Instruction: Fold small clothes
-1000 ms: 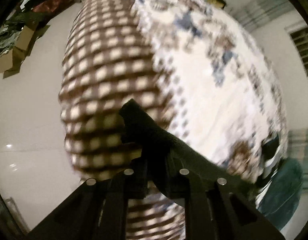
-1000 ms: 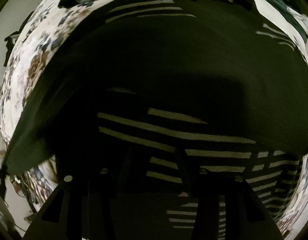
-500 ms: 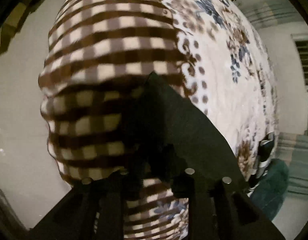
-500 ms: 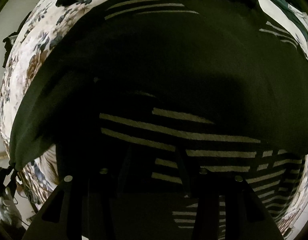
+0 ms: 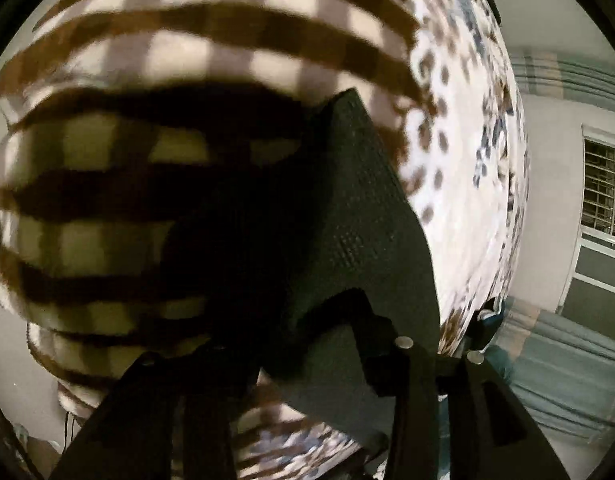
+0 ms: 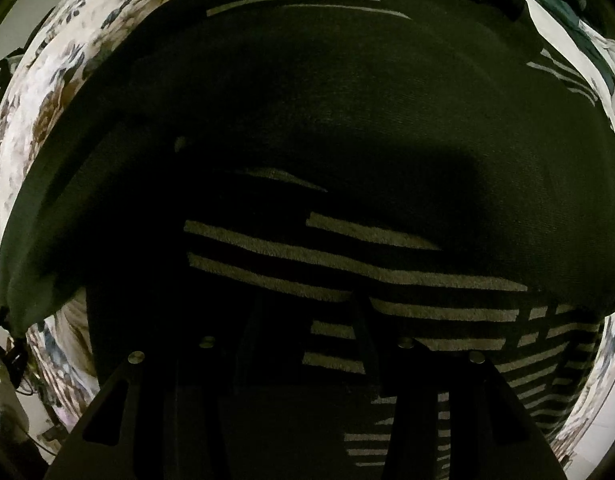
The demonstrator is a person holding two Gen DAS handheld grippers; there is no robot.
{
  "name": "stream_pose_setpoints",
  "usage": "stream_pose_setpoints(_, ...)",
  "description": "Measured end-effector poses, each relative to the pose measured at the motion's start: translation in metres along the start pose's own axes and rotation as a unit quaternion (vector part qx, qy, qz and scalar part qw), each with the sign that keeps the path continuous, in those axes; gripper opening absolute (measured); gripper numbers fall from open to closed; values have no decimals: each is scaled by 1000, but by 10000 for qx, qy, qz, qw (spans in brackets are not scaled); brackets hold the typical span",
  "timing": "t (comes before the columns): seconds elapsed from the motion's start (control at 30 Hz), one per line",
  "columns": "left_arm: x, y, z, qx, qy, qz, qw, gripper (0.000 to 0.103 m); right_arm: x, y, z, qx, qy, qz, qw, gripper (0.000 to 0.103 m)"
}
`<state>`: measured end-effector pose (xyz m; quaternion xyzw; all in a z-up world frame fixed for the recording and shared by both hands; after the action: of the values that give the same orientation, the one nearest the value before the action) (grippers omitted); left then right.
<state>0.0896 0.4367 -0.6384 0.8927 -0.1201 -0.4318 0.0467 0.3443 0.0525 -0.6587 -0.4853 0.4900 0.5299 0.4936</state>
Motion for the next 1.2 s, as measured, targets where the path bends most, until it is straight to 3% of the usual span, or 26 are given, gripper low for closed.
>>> stream_pose_setpoints(0.07, -4, 2, -7, 257, -125, -197, 9994, 31, 2, -4, 6, 22, 3, -27, 10000, 47)
stream_pose_setpoints(0.1, -8, 3, -10, 388, -194, -307, 9986, 18, 3, -6, 7, 32, 9, -38, 10000, 47)
stream_pose_setpoints(0.17, -13, 4, -19, 662, -382, -461, 9960, 6, 4, -9, 11, 70, 15, -51, 10000, 47)
stream_pose_setpoints(0.3, -28, 4, -49, 1129, -548, -788, 9890, 5, -1, -17, 10, 219, -55, -142, 9996, 47)
stream_pose_setpoints(0.47, -49, 20, -129, 2384, -773, -1136, 9614, 5, -16, -29, -13, 566, -252, -361, 9974, 47)
stream_pose_setpoints(0.6, -57, 59, -208, 3350, -687, -1317, 9304, 5, -24, -37, -36, 989, -488, -526, 9925, 47)
stream_pose_setpoints(0.63, -55, 77, -235, 3632, -630, -1336, 9199, 5, -27, -36, -53, 1064, -519, -562, 9914, 47)
stream_pose_setpoints(0.8, -17, 176, -329, 4554, -236, -927, 8851, 5, -41, -37, -109, 1455, -546, -725, 9852, 47)
stream_pose_setpoints(0.9, 34, 270, -380, 5075, 61, -285, 8611, 5, -46, -30, -151, 1638, -563, -819, 9815, 47)
stream_pose_setpoints(1.0, 80, 358, -406, 5482, 209, 327, 8355, 5, -54, -25, -204, 1892, -568, -902, 9761, 47)
stream_pose_setpoints(1.1, 129, 458, -418, 5900, 320, 991, 8006, 5, -59, -12, -263, 2212, -550, -946, 9691, 47)
stream_pose_setpoints(1.2, 167, 556, -414, 6333, 345, 1588, 7566, 6, -60, 1, -312, 2517, -536, -916, 9620, 47)
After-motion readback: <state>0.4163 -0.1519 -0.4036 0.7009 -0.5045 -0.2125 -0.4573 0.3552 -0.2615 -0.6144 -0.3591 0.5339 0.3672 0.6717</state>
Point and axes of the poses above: each gripper's, at about its wrist camera, not at the fingertips, and x roughly the way its jaws point, z to its left, y to its underside, the point moved 7 cm from there along x, roughly the way its jaws point, and after that the axes turned 4 degrees about x, right-handed, at the moved point
